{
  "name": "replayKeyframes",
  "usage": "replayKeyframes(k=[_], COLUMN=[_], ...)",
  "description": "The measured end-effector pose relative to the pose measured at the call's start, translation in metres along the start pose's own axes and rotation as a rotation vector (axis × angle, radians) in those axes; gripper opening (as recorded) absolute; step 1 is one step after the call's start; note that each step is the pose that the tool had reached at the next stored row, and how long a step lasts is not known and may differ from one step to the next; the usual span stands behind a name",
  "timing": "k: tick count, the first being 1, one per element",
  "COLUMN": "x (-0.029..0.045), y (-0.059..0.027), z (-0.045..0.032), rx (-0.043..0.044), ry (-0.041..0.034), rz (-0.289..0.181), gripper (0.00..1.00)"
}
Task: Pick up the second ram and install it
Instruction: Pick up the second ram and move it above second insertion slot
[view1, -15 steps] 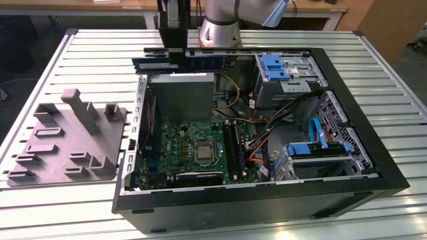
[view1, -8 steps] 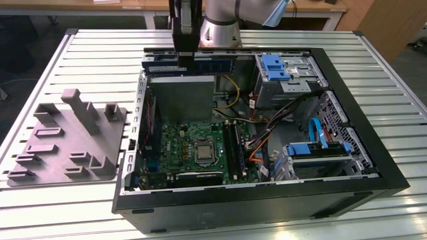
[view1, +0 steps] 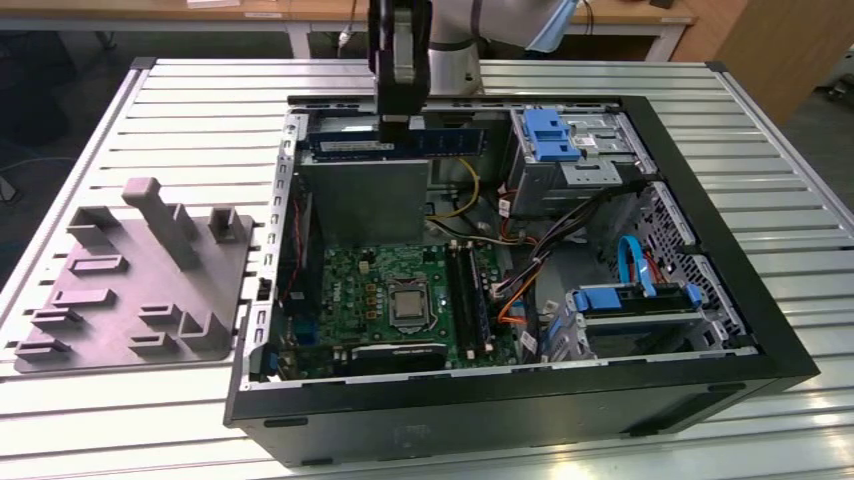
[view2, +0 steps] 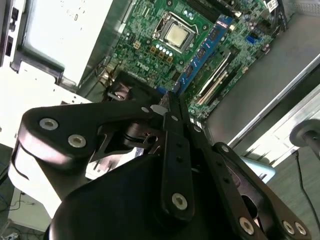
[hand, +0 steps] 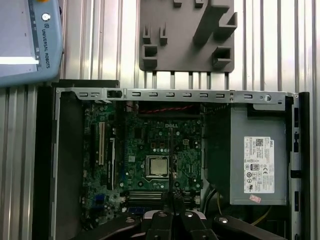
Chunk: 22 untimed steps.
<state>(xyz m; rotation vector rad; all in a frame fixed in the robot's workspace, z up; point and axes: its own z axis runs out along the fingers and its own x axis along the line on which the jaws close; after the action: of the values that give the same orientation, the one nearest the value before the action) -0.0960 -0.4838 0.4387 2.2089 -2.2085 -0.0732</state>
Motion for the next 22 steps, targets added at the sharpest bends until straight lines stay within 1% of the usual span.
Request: replayKeyframes(k=[6,15,22], x=[0.0002,0.0004,0.0006], y=[-0.0088,-0.0173,-0.0256], z=[0.0073,0.0209,0.0276], rx=[-0.0001,-0.0001,-0.0001], ry=[0.0001,0.0001,0.0002], rz=[0.000,0.000,0.000], gripper=[0.11,0.11,0.11])
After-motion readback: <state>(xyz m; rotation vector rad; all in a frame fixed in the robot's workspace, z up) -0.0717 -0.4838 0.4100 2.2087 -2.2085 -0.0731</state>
